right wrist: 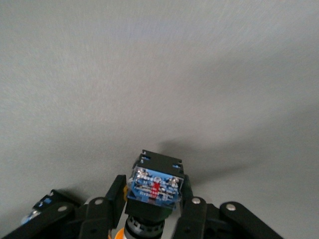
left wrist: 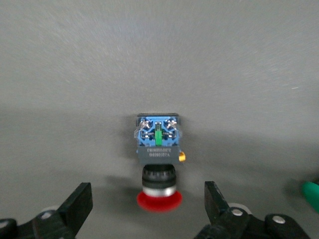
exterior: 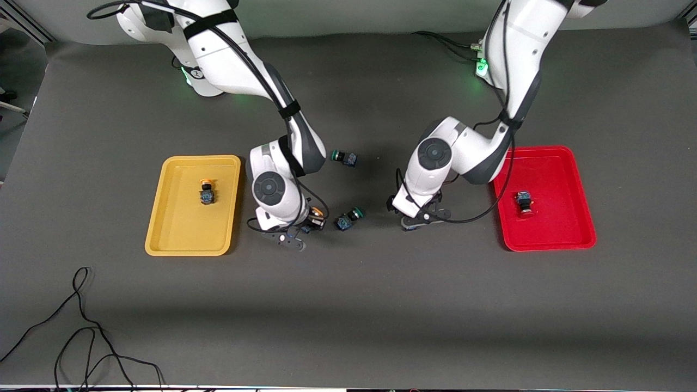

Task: Place red and yellow buttons in trays
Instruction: 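Grasp the orange button with the right gripper while the left gripper grasps red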

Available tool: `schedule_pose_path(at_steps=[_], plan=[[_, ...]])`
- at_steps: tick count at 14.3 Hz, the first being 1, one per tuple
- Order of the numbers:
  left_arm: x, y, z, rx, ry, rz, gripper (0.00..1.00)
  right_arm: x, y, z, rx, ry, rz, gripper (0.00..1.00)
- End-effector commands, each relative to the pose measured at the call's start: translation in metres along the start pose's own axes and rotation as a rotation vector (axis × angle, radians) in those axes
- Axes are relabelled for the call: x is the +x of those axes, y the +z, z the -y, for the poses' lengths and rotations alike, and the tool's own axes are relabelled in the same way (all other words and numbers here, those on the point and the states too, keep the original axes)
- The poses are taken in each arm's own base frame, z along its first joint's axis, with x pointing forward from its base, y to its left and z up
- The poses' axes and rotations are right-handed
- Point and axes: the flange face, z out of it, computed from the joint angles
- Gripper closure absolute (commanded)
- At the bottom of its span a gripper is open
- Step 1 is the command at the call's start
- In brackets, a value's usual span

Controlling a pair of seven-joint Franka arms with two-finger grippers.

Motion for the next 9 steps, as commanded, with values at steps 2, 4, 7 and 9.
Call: schedule_pose_path(at_steps=[2, 4, 7, 9], plan=[[0.005, 0.002, -0.009, 0.012, -0.01, -0.021, 0.41, 0.044, -0.093, -0.063, -0.013, -0.074, 0.069, 0.86], [0.006, 0.0, -0.008, 0.011, -0.011, -0.022, 0.78, 0.059, -0.111, -0.098, -0.02, -0.109, 0.08, 0.86], [0.008, -0.003, -0.009, 0.015, -0.014, -0.021, 0.9, 0.08, -0.105, -0.167, -0.036, -0.192, 0.101, 0.86], [0.017, -0.016, -0.012, 0.008, -0.023, -0.033, 0.9, 0.095, -0.1, -0.211, -0.052, -0.261, 0.111, 0.86]])
